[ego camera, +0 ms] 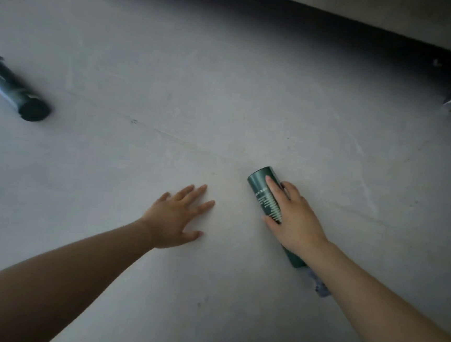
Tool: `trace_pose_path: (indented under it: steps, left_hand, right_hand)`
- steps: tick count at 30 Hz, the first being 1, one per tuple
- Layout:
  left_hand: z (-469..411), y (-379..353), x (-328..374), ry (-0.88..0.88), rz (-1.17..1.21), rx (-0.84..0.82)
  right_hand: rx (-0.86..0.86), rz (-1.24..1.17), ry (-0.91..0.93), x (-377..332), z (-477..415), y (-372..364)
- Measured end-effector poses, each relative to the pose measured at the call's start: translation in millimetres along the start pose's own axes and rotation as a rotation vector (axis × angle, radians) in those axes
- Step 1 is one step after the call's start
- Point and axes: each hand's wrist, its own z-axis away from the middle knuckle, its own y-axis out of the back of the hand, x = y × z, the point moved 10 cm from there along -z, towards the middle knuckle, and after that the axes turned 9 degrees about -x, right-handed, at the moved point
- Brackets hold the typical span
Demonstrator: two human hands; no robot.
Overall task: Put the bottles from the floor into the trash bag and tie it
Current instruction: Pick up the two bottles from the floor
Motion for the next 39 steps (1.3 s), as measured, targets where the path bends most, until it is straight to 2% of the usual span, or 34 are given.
trace_pose_path:
  steps: [4,6,14,16,20,22,26,28,30,33,39]
  left_hand:
    - [59.0,-23.5,-37.8,0.107,0.042,-0.042]
    - [92.1,-35.2,-58.8,0.193,0.105,-0.008]
    - [262.5,-121.9,-106.8,0.682,0.512,0.170]
    - [306.0,-143.3,-109.4,0.800,0.617,0.247]
    - [381.6,-172.9,-107.0,1.054,0.758,0.506]
    - [403.2,-190.2,-104.1,1.161,0.820,0.570]
    - [417.5,-232.3,-99.7,1.303,0.853,0.490]
    - [422.3,-256.4,-97.2,1.387,0.951,0.459]
    - [420.6,-276.5,-93.8,1.421,1.066,0.425]
    - [412.2,-288.5,-89.6,1.372,1.189,0.423]
    - [408.7,-284.9,-90.3,1.331,1.251,0.483]
  right_hand:
    - [-0.037,-0.073,0.107,-59.8,-7.7,-16.3]
    - [-0.048,-0.136,0.169,-93.5,-10.7,-23.3]
    - [-0.219,-0.079,0.464,-231.9,0.8,-71.8]
    - [-0.269,-0.055,0.533,-262.3,8.6,-87.9]
    - [-0.345,-0.022,0.657,-309.9,26.0,-116.2]
    - [-0.375,-0.022,0.679,-320.8,31.9,-126.1]
    - [-0.404,-0.013,0.675,-326.8,33.4,-136.8]
    - [-0.404,-0.005,0.662,-324.3,32.3,-138.4]
    - [-0.396,-0.005,0.644,-319.0,30.6,-139.3]
    - [-0.399,-0.029,0.607,-311.2,28.4,-140.5]
    - [-0.432,-0.055,0.588,-310.0,31.3,-143.0]
